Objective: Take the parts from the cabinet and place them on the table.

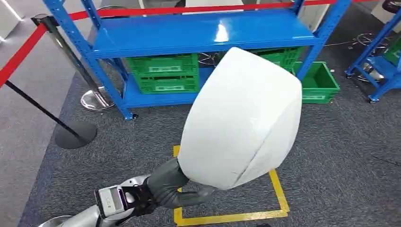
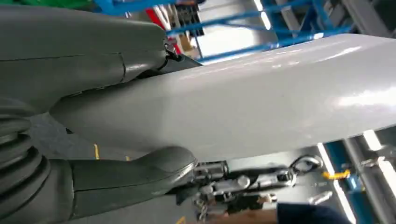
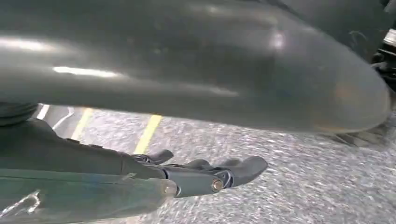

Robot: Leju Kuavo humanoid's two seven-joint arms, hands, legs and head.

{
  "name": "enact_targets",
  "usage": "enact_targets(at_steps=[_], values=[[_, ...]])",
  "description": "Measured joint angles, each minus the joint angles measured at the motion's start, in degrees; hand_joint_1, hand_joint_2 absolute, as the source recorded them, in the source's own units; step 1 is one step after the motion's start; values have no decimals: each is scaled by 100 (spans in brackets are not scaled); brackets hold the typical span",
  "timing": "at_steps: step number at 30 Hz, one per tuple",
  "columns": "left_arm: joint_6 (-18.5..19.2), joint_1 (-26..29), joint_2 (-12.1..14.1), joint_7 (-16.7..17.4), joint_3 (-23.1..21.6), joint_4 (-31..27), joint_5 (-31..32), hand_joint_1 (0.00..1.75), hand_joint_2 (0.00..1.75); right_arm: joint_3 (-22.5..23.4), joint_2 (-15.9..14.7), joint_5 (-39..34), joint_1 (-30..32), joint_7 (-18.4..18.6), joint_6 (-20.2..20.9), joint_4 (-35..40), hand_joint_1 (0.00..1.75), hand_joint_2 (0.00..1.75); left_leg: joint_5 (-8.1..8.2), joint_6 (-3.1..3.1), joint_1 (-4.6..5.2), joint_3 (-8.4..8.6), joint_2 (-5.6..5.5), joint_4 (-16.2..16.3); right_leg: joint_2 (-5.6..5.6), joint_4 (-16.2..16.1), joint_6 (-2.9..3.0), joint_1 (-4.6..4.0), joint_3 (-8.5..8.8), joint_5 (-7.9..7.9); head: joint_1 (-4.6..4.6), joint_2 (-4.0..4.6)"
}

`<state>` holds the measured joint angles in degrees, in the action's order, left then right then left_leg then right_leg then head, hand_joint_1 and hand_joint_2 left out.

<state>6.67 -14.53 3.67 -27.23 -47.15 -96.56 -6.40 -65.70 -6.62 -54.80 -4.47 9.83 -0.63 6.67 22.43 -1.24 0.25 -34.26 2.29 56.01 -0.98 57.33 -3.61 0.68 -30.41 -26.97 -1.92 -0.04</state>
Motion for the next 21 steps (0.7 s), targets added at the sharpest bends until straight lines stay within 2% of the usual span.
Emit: enact_targets(at_steps=[1,2,4,5,6,7,8,9,10,11,12,13,15,16,17,18,19,20,21], values=[[-7,-2,7,9,-9,0,-7,175,175,7,0,-9,21,-13,-7,0,0,0,41,-34,-12,-26,5,28,38,-8,65,8,-10,30,0,-2],[-17,-7,13,28,-17,-2,-11,175,175,13,4,-11,42,-35,-20,0,0,0,204,-61,-20,-73,-72,156,65,-8,109,7,-28,56,9,-2],[-41,-12,30,37,-24,-15,-37,175,175,22,0,-28,59,-59,-50,-2,0,0,750,-76,-19,-430,-141,1016,142,-7,197,-9,-102,112,31,0],[-50,-11,37,48,-26,-15,-48,175,175,26,0,-37,59,-72,-50,-2,0,0,947,-70,-18,-624,-143,1480,186,-6,225,-27,-138,133,28,-2],[-57,-11,48,57,-35,-13,-48,175,175,28,0,-44,60,-76,-50,-2,0,0,1039,-49,-12,-761,-145,1815,241,-6,245,-47,-168,153,31,-2],[-57,-11,57,68,-39,-15,-48,175,175,31,0,-46,65,-76,-50,-2,0,0,987,-23,-3,-766,-152,1865,291,-5,253,-65,-182,169,28,0],[-59,-12,63,72,-46,-15,-48,175,175,31,0,-48,72,-76,-50,-2,0,0,820,20,12,-670,-165,1717,351,-5,252,-86,-194,182,28,0],[-66,-12,63,72,-46,-20,-52,175,175,31,0,-59,77,-81,-52,-2,0,0,561,84,31,-450,-202,1328,419,-5,258,-108,-196,193,29,0],[-83,-12,63,72,-48,-41,-59,175,175,33,0,-85,76,-89,-63,-2,0,0,321,170,55,-185,-318,847,491,-5,250,-125,-194,202,30,0],[-109,-11,61,70,-50,-77,-59,175,175,39,13,-118,76,-107,-70,-2,0,0,178,268,79,49,-614,409,550,-5,246,-103,-207,208,24,-2],[-144,0,52,61,-55,-116,-59,175,175,59,24,-158,59,-131,-90,-4,0,0,194,316,59,162,-778,229,590,25,221,-156,-252,220,20,0],[-182,-5,50,57,-61,-144,-61,175,175,81,17,-190,59,-162,-96,-7,0,0,191,246,45,150,-733,185,657,24,201,-118,-278,246,33,-2],[-242,-33,2,59,-70,-177,-66,175,175,116,15,-238,82,-260,-129,-7,0,0,268,249,59,166,-634,89,768,19,141,-104,-353,285,50,0],[-269,-40,-22,59,-74,-199,-72,175,175,133,4,-260,101,-297,-144,-13,0,0,248,225,-15,159,-547,24,817,33,106,-144,-396,295,44,-2],[-306,-48,-48,59,-79,-212,-96,175,175,144,-11,-286,126,-332,-168,-18,0,0,239,220,-25,170,-481,12,556,127,76,-155,-460,193,49,-2],[-347,-47,-83,59,-79,-223,-127,175,175,155,-13,-301,127,-352,-175,-17,0,0,238,236,-27,170,-418,12,333,412,25,-142,-582,-14,-2,-2],[-402,-40,-101,59,-81,-223,-164,175,175,168,-13,-323,124,-365,-203,-17,0,0,239,237,-24,171,-351,14,219,866,-28,-106,-784,-244,-20,-2],[-457,-28,-112,59,-81,-223,-190,175,175,177,-15,-348,120,-380,-225,-17,0,0,239,237,-22,168,-271,15,174,1341,-64,-82,-1000,-448,-13,0],[-524,-11,-133,57,-81,-223,-201,175,175,186,-15,-374,121,-385,-247,-17,0,0,239,237,-22,166,-183,16,151,1738,-101,-62,-1177,-583,-26,-2]])
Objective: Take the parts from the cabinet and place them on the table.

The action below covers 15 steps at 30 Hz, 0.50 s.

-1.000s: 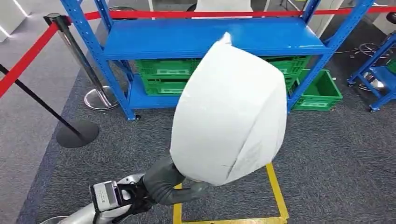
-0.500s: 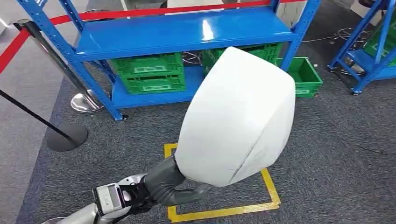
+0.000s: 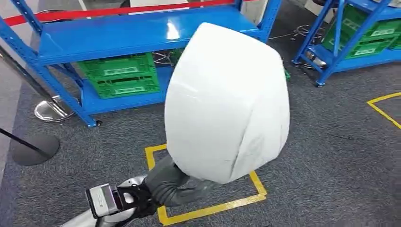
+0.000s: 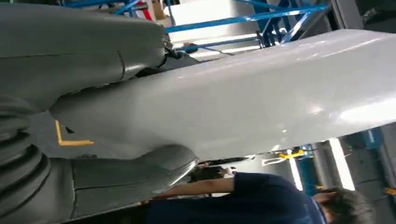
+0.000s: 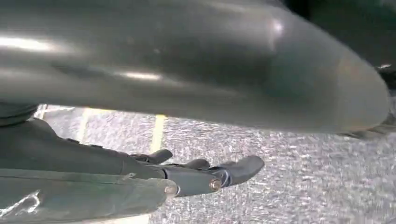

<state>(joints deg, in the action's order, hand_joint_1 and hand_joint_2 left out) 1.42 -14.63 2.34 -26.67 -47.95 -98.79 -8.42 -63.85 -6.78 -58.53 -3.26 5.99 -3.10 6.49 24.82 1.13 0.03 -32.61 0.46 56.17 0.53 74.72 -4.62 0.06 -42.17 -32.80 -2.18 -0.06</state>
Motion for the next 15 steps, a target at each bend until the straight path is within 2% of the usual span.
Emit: enact_targets(at_steps=[1,2,3,4,5,6,7,10,11,12,13,15], values=[[-24,5,-13,-9,0,0,-2,175,175,11,0,-29,17,-2,-9,0,0,0,0,-1,-1,2,68,0,-12,121,-29,22,-46,12,6,0],[-24,0,-40,-13,-4,0,-13,175,175,33,-4,-55,38,-7,-22,-2,0,0,1,-3,-2,4,133,1,-20,-43,-53,50,57,157,2,2],[21,-14,-57,-26,-15,0,-37,175,175,48,-15,-92,56,-17,-44,-2,0,0,3,-10,-4,8,192,5,-45,-468,-72,72,290,388,6,2],[68,-30,-72,-37,-24,0,-44,175,175,64,-24,-116,63,-31,-50,-4,0,0,13,-33,-12,20,255,12,-150,-1106,-92,83,643,661,2,2],[98,-47,-88,-48,-26,0,-55,175,175,79,-24,-135,55,-46,-59,-5,0,0,28,-68,-2,31,300,29,-373,-1597,-116,82,928,812,0,2],[118,-66,-92,-59,-26,0,-65,175,175,90,-22,-148,28,-59,-59,-4,0,0,38,-116,38,19,334,47,-447,-1711,-74,25,969,736,-18,0],[164,-92,-94,-61,-31,0,-92,175,175,103,-24,-166,16,-85,-66,-7,0,0,36,-141,48,12,378,64,-350,-1716,38,41,949,787,7,2],[374,-164,-118,-61,-48,11,-109,175,175,153,-26,-262,52,-223,-70,-7,0,0,23,-210,40,15,527,58,-189,-1697,157,27,877,817,-4,2],[429,-202,-131,-61,-59,17,-124,175,175,175,-33,-282,67,-268,-62,-9,0,0,97,-256,16,-4,424,97,-141,-1714,208,56,880,851,-2,2],[472,-238,-138,-61,-70,22,-131,175,175,186,-33,-297,65,-295,-50,-9,0,0,280,-274,15,-76,217,282,-93,-1714,235,62,860,867,4,2],[516,-258,-133,-66,-74,26,-138,175,175,197,-39,-321,54,-315,-42,-9,0,0,522,-278,14,-235,111,659,-49,-1714,260,65,838,884,9,2],[622,-253,-118,-81,-83,61,-136,175,175,232,-44,-367,34,-317,-37,-9,0,0,934,-275,15,-658,37,1611,86,-1713,287,58,795,911,20,2]])
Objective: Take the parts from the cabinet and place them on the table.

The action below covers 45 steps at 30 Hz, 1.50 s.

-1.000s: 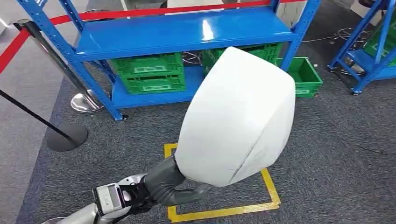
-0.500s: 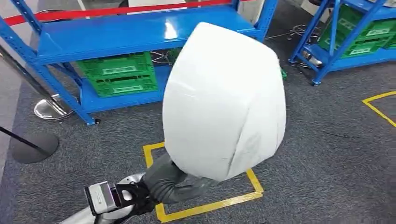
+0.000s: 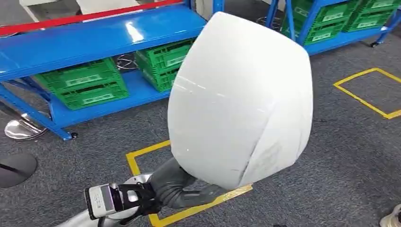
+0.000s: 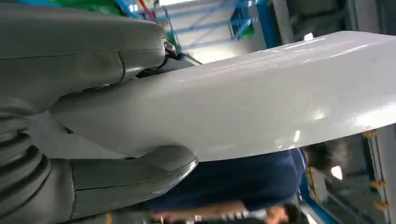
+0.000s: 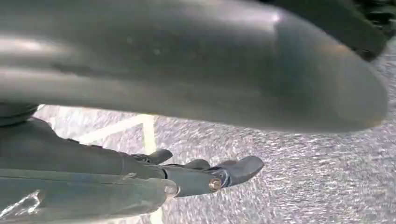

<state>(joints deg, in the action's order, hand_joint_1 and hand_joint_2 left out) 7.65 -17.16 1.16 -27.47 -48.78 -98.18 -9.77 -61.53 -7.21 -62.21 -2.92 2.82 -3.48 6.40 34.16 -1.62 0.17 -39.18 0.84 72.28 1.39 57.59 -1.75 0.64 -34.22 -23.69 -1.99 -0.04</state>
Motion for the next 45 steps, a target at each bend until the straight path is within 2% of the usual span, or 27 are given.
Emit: enact_targets(at_steps=[2,4,5,6,7,9,11,13,14,16,17,19,20,21,26,28,29,31,32,34,35,36,37,41,42,43,45], values=[[79,0,24,-2,-13,29,15,175,175,4,0,-26,13,63,-2,0,0,0,-54,23,1,-85,-26,198,143,1,-14,-3,-21,28,0,0],[105,-3,31,-2,-20,35,17,175,175,7,0,-35,28,85,-9,0,0,0,-510,54,-7,258,-69,-466,290,7,-49,8,-32,52,0,0],[112,-8,28,-4,-20,35,17,175,175,7,0,-39,28,92,-11,0,0,0,-747,64,-23,535,-195,-979,365,11,-72,18,-33,65,0,0],[118,-18,31,-4,-20,35,17,175,175,9,0,-39,24,92,-11,-2,0,0,-794,62,-56,718,-531,-1335,421,20,-103,13,-64,74,0,0],[121,-25,28,-9,-20,35,24,175,175,11,-15,-39,2,92,-13,-2,0,0,-736,48,-103,749,-591,-1492,496,78,-137,-6,-129,85,-11,0],[123,-16,31,-13,-22,44,33,175,175,17,-28,-39,23,94,-15,-7,0,0,-754,89,-54,714,-508,-1445,595,9,-223,38,-173,152,0,-2],[125,-28,20,-13,-22,48,33,175,175,22,-37,-39,78,103,-20,-20,0,0,-806,167,-100,717,-347,-1472,646,8,-280,48,-225,173,-2,0],[125,-29,4,-15,-22,50,33,175,175,20,-31,-39,75,105,-11,-20,0,0,-813,200,-78,711,-234,-1472,126,494,-327,1,-442,-178,-96,-2],[125,-24,7,-15,-22,50,33,175,175,24,-33,-39,57,105,-13,-20,0,0,-815,210,-59,705,-140,-1471,-16,1047,-347,2,-682,-454,-90,0],[177,-17,15,-15,-24,68,26,175,175,33,-33,-46,38,135,-13,-20,0,0,-812,223,-43,695,32,-1470,-95,1826,-357,3,-1007,-734,-94,0],[254,-17,15,-11,-24,79,-7,175,175,35,-33,-66,41,204,-13,-20,0,0,-811,223,-41,696,108,-1470,-100,1822,-353,3,-977,-685,-94,-2],[439,-18,17,11,-24,94,-76,175,175,35,-55,-103,62,359,-15,-24,0,0,-809,220,-40,700,229,-1470,-145,1139,-330,1,-551,-342,-96,0],[532,-18,17,22,-24,99,-103,175,175,35,-83,-142,68,453,-13,-24,0,0,-804,213,-40,709,285,-1470,-254,560,-314,-5,-207,-130,-94,0],[610,-17,17,33,-24,101,-142,175,175,37,-98,-168,60,507,-13,-24,0,0,-794,193,-13,724,334,-1469,-571,73,-297,-30,65,-84,-101,0],[776,-7,20,55,-22,147,-162,175,175,92,-179,-327,95,536,11,-42,0,0,-795,34,11,732,532,-1491,-289,13,-80,-60,5,-8,-81,0],[800,0,24,55,-13,160,-129,175,175,118,-190,-387,105,468,44,-42,0,0,-514,-13,-9,601,153,-1187,-187,-10,-25,-26,-4,37,-74,-2],[807,17,37,55,-2,173,-88,175,175,142,-205,-404,97,398,52,-42,0,0,-259,-20,-10,405,41,-739,-128,-10,-12,-19,-22,45,-48,0],[796,56,63,55,20,212,-37,175,175,162,-223,-422,82,295,68,-44,0,0,107,-28,-10,-33,-24,180,15,-9,2,-19,-59,67,-39,0],[781,59,77,57,28,227,-20,175,175,177,-234,-439,89,251,72,-44,0,0,88,-27,-11,-103,-29,305,90,-8,-7,-17,-69,78,-42,0],[774,57,76,102,46,247,-52,175,175,181,-256,-467,109,177,83,-55,0,0,-295,-21,-16,105,-41,-118,239,-1,-36,-2,-75,98,-42,0],[754,58,65,131,74,254,-90,175,175,186,-262,-501,111,146,85,-57,0,0,-579,-20,-30,375,-107,-634,326,6,-54,13,-74,107,-39,0],[750,55,61,151,98,260,-137,175,175,197,-273,-522,109,122,85,-61,0,0,-763,-32,-65,614,-330,-1086,393,20,-86,20,-89,113,-37,0],[750,52,50,155,109,269,-166,175,175,210,-293,-542,97,103,85,-66,0,0,-751,-35,-99,721,-599,-1348,465,76,-126,-9,-142,110,-20,0],[805,53,13,122,125,306,-208,175,175,243,-321,-548,170,66,153,-92,0,0,-738,115,-107,708,-398,-1404,680,39,-264,50,-282,198,-20,-2],[807,49,-13,116,125,311,-203,175,175,238,-332,-520,202,66,164,-101,0,0,-752,151,-110,712,-321,-1410,501,100,-270,31,-290,165,-15,0],[809,51,-37,111,125,313,-201,175,175,234,-332,-500,199,66,175,-101,0,0,-752,191,-100,713,-277,-1410,185,310,-288,-3,-393,13,-97,0],[813,58,-44,107,127,319,-201,175,175,232,-332,-487,163,66,179,-101,0,0,-745,205,-65,711,-123,-1409,-66,1270,-323,5,-835,-478,-111,0]])
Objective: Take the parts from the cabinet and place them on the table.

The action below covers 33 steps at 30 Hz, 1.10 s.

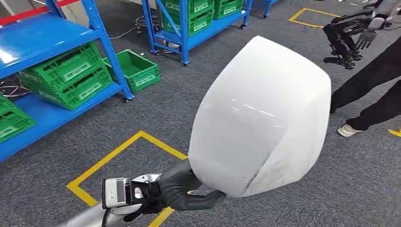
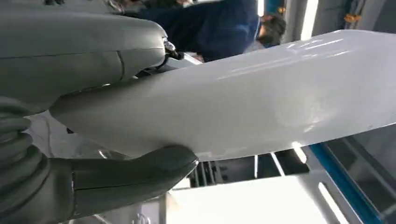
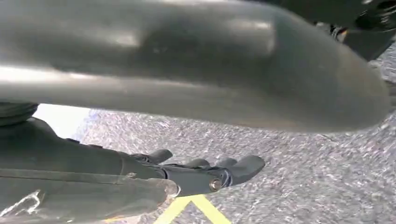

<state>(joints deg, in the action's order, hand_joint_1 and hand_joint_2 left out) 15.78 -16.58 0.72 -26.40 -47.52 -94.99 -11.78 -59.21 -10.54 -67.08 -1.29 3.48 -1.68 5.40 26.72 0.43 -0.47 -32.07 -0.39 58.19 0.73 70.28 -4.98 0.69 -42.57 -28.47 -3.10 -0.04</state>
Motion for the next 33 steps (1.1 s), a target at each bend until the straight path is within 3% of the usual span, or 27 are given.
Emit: enact_targets(at_steps=[1,2,3,5,6,7,8,10,11,12,13,14,15,17,18,19,20,21,22,23,26,27,28,29,31,32,33], values=[[2,7,0,0,0,15,0,175,175,2,0,2,-10,0,2,0,0,0,6,7,8,0,93,1,-29,470,-2,0,-216,-175,0,-2],[4,11,0,0,-2,24,0,175,175,0,0,4,-9,0,2,0,0,0,10,12,12,1,174,2,-32,707,-3,0,-323,-227,-4,-2],[7,11,-2,0,-2,29,0,175,175,0,0,7,-2,0,7,0,0,0,17,10,13,4,238,2,-33,641,1,0,-283,-155,0,0],[59,10,-4,-4,-2,33,-7,175,175,-2,0,4,16,-31,31,0,0,0,44,-7,13,35,369,3,-96,-262,22,-2,234,295,0,0],[107,10,-4,-7,-2,35,-11,175,175,-2,-2,-4,16,-59,42,0,0,0,65,-30,13,62,421,3,-230,-808,35,-6,553,497,-4,0],[138,12,-7,-9,-2,35,-13,175,175,-2,0,-11,-1,-68,55,0,0,0,87,-64,49,81,463,4,-528,-1122,43,-60,709,460,-9,0],[183,4,-4,-15,-2,42,-26,175,175,-2,2,-20,-19,-46,66,0,0,0,102,-93,83,80,506,12,-426,-1134,106,-56,725,504,15,-2],[291,5,-4,-35,-4,68,-61,175,175,-2,13,-33,-40,92,59,0,0,0,96,-125,80,88,597,-12,-299,-1119,161,-70,674,504,13,0],[348,3,-4,-42,-4,77,-68,175,175,-2,13,-13,-37,145,37,0,0,0,94,-159,73,99,658,-34,-235,-1123,195,-80,651,514,2,0],[404,-6,-4,-57,-4,79,-77,175,175,-15,15,34,-41,212,24,0,0,0,141,-213,62,99,652,-23,-169,-1170,247,-38,678,545,13,-2],[433,-17,-2,-57,-4,83,-74,175,175,-37,15,61,-37,264,17,0,0,0,241,-230,50,56,408,104,-110,-1177,257,-30,681,549,17,0],[457,-29,0,-59,-4,83,-74,175,175,-61,15,79,-51,306,15,0,0,0,446,-230,50,-102,217,443,-68,-1177,288,-21,677,558,31,-2],[474,-30,19,-61,0,92,-68,175,175,-92,15,120,-65,376,7,0,0,0,654,-232,49,-312,110,876,-2,-1177,300,-20,674,559,52,0],[498,-23,54,-61,0,116,-63,175,175,-122,15,228,-89,499,5,0,0,0,900,-236,51,-733,69,1642,143,-1176,310,-21,667,558,59,0],[516,-24,66,-59,0,125,-57,175,175,-180,13,346,-96,610,2,0,0,0,832,-238,50,-791,69,1689,216,-1176,308,-21,669,561,52,0],[538,-33,79,-59,0,131,-50,175,175,-302,7,539,-100,790,0,-2,0,0,583,-234,45,-725,66,1476,313,-1174,300,-13,672,566,59,0],[551,-44,87,-57,0,131,-44,175,175,-395,0,618,-98,878,0,-2,0,0,317,-229,38,-566,53,1105,386,-1172,287,-2,675,573,55,0],[557,-54,90,-57,2,131,-42,175,175,-457,-4,649,-89,909,0,-2,0,0,52,-233,21,-338,-35,622,458,-1167,268,10,676,579,57,-2],[562,-66,94,-55,2,131,-42,175,175,-500,-13,664,-88,924,0,-2,0,0,-76,-255,-28,-166,-331,263,521,-1158,233,16,656,588,63,0],[564,-74,92,-55,2,131,-42,175,175,-533,-41,673,-113,929,0,-7,0,0,-17,-239,-66,-81,-438,26,601,-1066,187,-27,589,574,74,0],[566,-82,94,-52,7,138,-33,175,175,-621,-55,704,-63,964,-18,-11,0,0,-16,-132,-8,-117,-292,91,762,-1168,90,36,522,647,72,0],[566,-99,92,-52,4,138,-13,175,175,-660,-61,700,-45,983,-61,-18,0,0,-41,-85,-46,-114,-205,61,740,-1141,73,40,506,646,81,0],[566,-101,92,-33,7,138,-4,175,175,-680,-61,669,-40,992,-107,-15,0,0,-48,-60,-36,-107,-155,60,375,-1037,65,0,469,580,46,-2],[566,-99,96,-33,9,136,-4,175,175,-684,-70,631,-56,1008,-162,-17,0,0,-46,-20,-18,-105,-100,60,144,-773,50,-5,343,400,2,-2],[566,-65,140,-18,24,136,2,175,175,-684,-107,573,-107,977,-240,-18,0,0,-37,-3,9,-105,74,61,-4,173,23,0,-98,-70,4,0],[566,-37,155,-17,33,136,22,175,175,-684,-116,553,-107,946,-262,-18,0,0,-30,8,16,-105,159,61,-17,564,15,0,-274,-210,2,-2],[562,-12,170,-17,37,136,54,175,175,-684,-126,533,-97,905,-286,-18,0,0,-26,10,19,-100,237,61,-21,681,14,0,-313,-206,4,0]])
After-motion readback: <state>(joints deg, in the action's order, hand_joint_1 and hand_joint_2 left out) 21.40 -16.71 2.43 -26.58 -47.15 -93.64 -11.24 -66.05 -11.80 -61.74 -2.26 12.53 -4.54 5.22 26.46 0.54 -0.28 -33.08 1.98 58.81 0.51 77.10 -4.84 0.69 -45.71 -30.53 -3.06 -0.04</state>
